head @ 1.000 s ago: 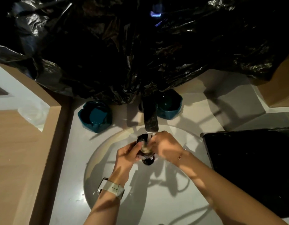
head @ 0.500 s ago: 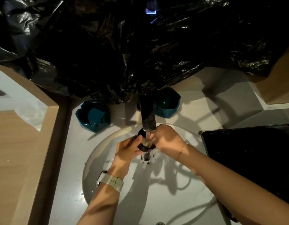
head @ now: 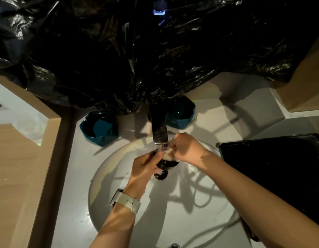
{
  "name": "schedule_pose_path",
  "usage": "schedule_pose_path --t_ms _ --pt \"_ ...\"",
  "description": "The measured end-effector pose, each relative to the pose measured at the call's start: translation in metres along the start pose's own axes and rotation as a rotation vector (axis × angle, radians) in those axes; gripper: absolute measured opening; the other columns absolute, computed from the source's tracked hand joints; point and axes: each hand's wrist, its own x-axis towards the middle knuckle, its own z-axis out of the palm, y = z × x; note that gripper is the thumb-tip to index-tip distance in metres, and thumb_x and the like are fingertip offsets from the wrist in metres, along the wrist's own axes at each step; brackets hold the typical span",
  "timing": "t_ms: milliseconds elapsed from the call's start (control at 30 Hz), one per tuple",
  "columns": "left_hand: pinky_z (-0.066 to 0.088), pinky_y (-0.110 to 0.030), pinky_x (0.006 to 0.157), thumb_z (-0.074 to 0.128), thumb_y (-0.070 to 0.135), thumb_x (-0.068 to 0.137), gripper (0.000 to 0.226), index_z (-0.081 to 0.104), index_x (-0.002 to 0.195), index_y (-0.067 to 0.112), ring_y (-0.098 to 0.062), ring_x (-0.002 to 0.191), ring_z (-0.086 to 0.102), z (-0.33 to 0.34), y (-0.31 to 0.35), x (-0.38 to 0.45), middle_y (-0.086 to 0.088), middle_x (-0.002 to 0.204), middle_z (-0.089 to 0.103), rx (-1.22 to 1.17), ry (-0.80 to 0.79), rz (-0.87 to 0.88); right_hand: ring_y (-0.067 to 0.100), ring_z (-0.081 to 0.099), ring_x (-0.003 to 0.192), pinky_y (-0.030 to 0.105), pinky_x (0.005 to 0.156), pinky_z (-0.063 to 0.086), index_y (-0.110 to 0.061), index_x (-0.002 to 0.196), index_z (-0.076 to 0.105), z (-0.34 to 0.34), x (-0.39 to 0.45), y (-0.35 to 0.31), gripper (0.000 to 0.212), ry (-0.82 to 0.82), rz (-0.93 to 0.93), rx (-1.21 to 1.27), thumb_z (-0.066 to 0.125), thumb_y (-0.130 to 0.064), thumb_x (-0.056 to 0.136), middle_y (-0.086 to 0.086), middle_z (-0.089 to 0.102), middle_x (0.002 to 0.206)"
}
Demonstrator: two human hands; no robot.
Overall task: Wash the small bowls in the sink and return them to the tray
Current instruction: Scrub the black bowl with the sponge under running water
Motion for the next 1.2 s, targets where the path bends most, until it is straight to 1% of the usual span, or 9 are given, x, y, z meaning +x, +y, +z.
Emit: schedule_pose_path --t_ms 133,267,467,567,667,733,833,900,1200 --pt "0.06 -0.03 0.077 0.066 0.027 0.091 0.028 0.073 0.104 0.003 -0.03 0.092 0.073 0.002 0.002 0.0 -0.017 0.097 0.075 -0.012 0.054 -0.021 0.023 0.066 0.082 0.028 0.076 0.047 -0.008 0.087 0.073 0.034 -0.009 -0.007 0.017 0.229 -0.019 0.285 0.057 -0.01 0.087 0.009 0.072 0.088" --pt "0.061 -0.029 0.065 0.066 0.02 0.092 0.032 0.069 0.102 -0.01 -0.033 0.083 0.073 -0.001 0.007 0.002 -0.029 0.097 0.071 -0.025 0.071 -0.036 0.009 0.07 0.082 0.022 0.082 0.054 -0.001 0.089 0.077 0.041 -0.02 0.004 0.017 0.047 -0.018 0.855 0.069 0.009 0.077 0.014 0.074 0.094" --pt "0.057 -0.026 0.074 0.064 0.022 0.091 0.032 0.069 0.113 -0.001 -0.032 0.095 0.073 0.005 -0.005 -0.006 -0.021 0.106 0.073 -0.048 -0.03 -0.041 0.027 0.063 0.081 0.027 0.076 0.048 -0.007 0.086 0.074 0.03 -0.014 0.015 0.02 0.122 0.035 0.174 0.061 -0.019 0.077 0.011 0.072 0.086" --pt "0.057 -0.026 0.076 0.063 0.024 0.093 0.03 0.07 0.111 0.001 -0.029 0.095 0.073 0.001 -0.001 -0.001 -0.018 0.103 0.074 -0.037 0.007 -0.003 0.015 0.066 0.09 0.009 0.087 0.042 -0.008 0.087 0.075 0.051 -0.014 0.0 0.016 0.387 0.008 0.443 0.062 -0.001 0.08 0.004 0.074 0.094" --pt "0.061 -0.029 0.067 0.059 0.013 0.095 0.026 0.068 0.105 -0.009 -0.033 0.085 0.073 -0.004 0.01 0.003 -0.025 0.098 0.072 -0.028 0.037 -0.018 0.023 0.066 0.085 0.031 0.088 0.052 0.005 0.087 0.071 0.054 -0.017 -0.004 0.011 0.211 0.024 1.046 0.063 0.008 0.081 0.013 0.069 0.084" --pt "0.062 -0.033 0.072 0.058 0.01 0.096 0.026 0.066 0.103 -0.014 -0.033 0.082 0.073 -0.007 0.013 0.005 -0.022 0.092 0.074 0.001 0.013 -0.04 0.019 0.066 0.08 0.028 0.081 0.055 0.012 0.085 0.067 0.044 -0.019 0.003 0.012 0.071 0.048 1.053 0.058 0.017 0.08 0.016 0.066 0.08" --pt "0.061 -0.027 0.069 0.06 0.016 0.095 0.027 0.069 0.108 -0.006 -0.027 0.086 0.074 -0.004 0.013 0.001 -0.016 0.096 0.076 -0.016 -0.007 -0.052 -0.001 0.066 0.085 0.011 0.082 0.048 -0.006 0.086 0.077 0.025 -0.02 0.013 0.022 0.089 -0.017 0.526 0.06 0.006 0.079 0.001 0.075 0.095" --pt "0.059 -0.024 0.07 0.062 0.022 0.094 0.029 0.069 0.111 -0.001 -0.027 0.094 0.073 -0.004 0.008 0.0 -0.017 0.103 0.074 -0.042 0.029 -0.057 0.009 0.066 0.088 0.02 0.084 0.049 -0.015 0.094 0.075 0.022 -0.02 0.009 0.024 0.152 -0.052 0.373 0.06 -0.004 0.079 -0.002 0.074 0.097" --pt "0.048 -0.046 0.103 0.072 0.038 0.081 0.053 0.065 0.12 0.003 -0.029 0.111 0.067 -0.031 0.001 -0.016 -0.017 0.113 0.072 -0.035 0.011 -0.028 -0.005 0.053 0.071 0.02 0.074 0.041 -0.028 0.103 0.04 0.052 -0.048 0.004 0.007 0.496 0.157 1.193 0.046 -0.028 0.1 -0.005 0.058 0.093"
